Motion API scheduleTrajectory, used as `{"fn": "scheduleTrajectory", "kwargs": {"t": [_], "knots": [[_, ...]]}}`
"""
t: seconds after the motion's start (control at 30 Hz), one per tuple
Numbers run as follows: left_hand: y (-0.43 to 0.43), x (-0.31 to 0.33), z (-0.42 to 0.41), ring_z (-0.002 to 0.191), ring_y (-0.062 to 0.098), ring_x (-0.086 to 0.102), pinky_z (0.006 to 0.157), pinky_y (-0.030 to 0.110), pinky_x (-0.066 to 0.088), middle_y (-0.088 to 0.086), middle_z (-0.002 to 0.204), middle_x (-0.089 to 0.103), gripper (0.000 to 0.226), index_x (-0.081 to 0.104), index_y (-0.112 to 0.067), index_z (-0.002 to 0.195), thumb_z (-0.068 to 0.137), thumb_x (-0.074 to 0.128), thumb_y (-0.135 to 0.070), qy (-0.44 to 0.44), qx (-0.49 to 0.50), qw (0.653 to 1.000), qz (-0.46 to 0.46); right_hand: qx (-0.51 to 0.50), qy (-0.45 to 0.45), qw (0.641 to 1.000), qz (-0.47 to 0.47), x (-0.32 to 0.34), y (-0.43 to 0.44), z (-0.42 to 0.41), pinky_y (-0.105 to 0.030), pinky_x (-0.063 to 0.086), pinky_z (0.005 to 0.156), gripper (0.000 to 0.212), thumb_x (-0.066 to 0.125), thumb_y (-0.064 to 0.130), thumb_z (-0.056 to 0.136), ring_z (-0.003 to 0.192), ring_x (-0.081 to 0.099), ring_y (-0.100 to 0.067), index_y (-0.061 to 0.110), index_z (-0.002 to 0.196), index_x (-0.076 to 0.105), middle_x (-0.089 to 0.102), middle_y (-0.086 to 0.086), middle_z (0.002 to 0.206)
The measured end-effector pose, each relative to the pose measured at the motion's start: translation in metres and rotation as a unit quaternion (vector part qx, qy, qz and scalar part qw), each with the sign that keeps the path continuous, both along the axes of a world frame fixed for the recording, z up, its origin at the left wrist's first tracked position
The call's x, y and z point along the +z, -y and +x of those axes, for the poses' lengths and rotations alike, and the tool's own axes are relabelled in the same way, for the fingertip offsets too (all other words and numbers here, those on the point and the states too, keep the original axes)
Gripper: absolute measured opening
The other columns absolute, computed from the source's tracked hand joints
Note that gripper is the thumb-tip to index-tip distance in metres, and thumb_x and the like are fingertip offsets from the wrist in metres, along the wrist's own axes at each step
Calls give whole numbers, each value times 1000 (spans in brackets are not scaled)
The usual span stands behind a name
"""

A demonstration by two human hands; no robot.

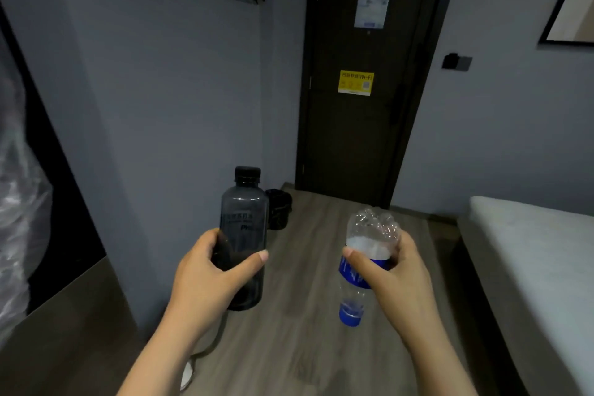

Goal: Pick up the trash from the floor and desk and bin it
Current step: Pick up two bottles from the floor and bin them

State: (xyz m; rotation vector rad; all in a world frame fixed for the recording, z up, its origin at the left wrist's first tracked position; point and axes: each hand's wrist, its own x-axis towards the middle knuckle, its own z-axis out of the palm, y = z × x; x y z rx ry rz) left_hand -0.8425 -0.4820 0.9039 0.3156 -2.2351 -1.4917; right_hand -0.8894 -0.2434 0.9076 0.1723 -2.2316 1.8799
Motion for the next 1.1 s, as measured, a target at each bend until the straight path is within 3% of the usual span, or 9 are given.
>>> {"fn": "scheduleTrajectory", "kwargs": {"t": [0.2,0.37,0.5,0.6,0.7,0.8,0.93,1.1], "knots": [[26,-12,-115,77,-15,60,55,7,41,-21,86,69,42,61,-36,97,62,80,-49,5,-17,999,35,-14,1,1000,17,-5,28,-108,-15,49,60,45,77,43,68,86,59,12,56,97,46,59,36,95],[58,-6,-217,80,-11,63,60,11,44,-20,91,70,51,60,-37,101,57,80,-53,8,-53,997,63,-18,27,999,22,2,61,-201,-10,49,52,45,76,45,70,81,63,8,47,106,49,65,21,90],[72,-14,-285,82,-11,63,57,6,44,-31,92,66,48,60,-42,97,55,80,-55,9,-71,994,80,-34,73,997,-5,-8,75,-264,-10,46,46,30,72,50,72,75,64,8,44,94,52,66,13,86],[75,-27,-327,86,-6,65,66,15,49,-25,95,69,52,61,-40,100,54,81,-54,20,-87,993,83,-33,132,990,-24,-21,77,-310,-15,47,50,26,70,50,75,71,68,-7,41,92,52,66,10,85],[76,-37,-376,88,-2,66,71,22,51,-20,97,70,61,62,-37,102,48,80,-59,30,-91,992,85,-30,161,986,4,-36,75,-365,-12,43,43,23,67,42,80,71,63,-11,33,91,49,63,4,86],[74,-45,-431,88,-5,66,69,17,50,-23,97,69,54,62,-38,103,55,82,-50,29,-94,991,85,-14,175,984,26,-48,74,-425,-12,41,42,28,66,39,82,71,60,-11,24,95,45,58,3,88],[65,-47,-511,88,-7,65,71,16,50,-27,98,68,51,62,-37,106,60,84,-41,25,-86,993,83,-4,164,987,0,-50,69,-508,-17,42,52,55,71,41,79,78,58,-10,25,112,30,49,10,92],[55,-46,-607,88,-4,65,75,24,52,-24,97,69,56,61,-37,105,54,84,-47,35,-61,994,82,29,178,984,6,-48,57,-608,-25,49,62,52,73,49,72,86,59,-12,31,108,41,50,11,97]]}}
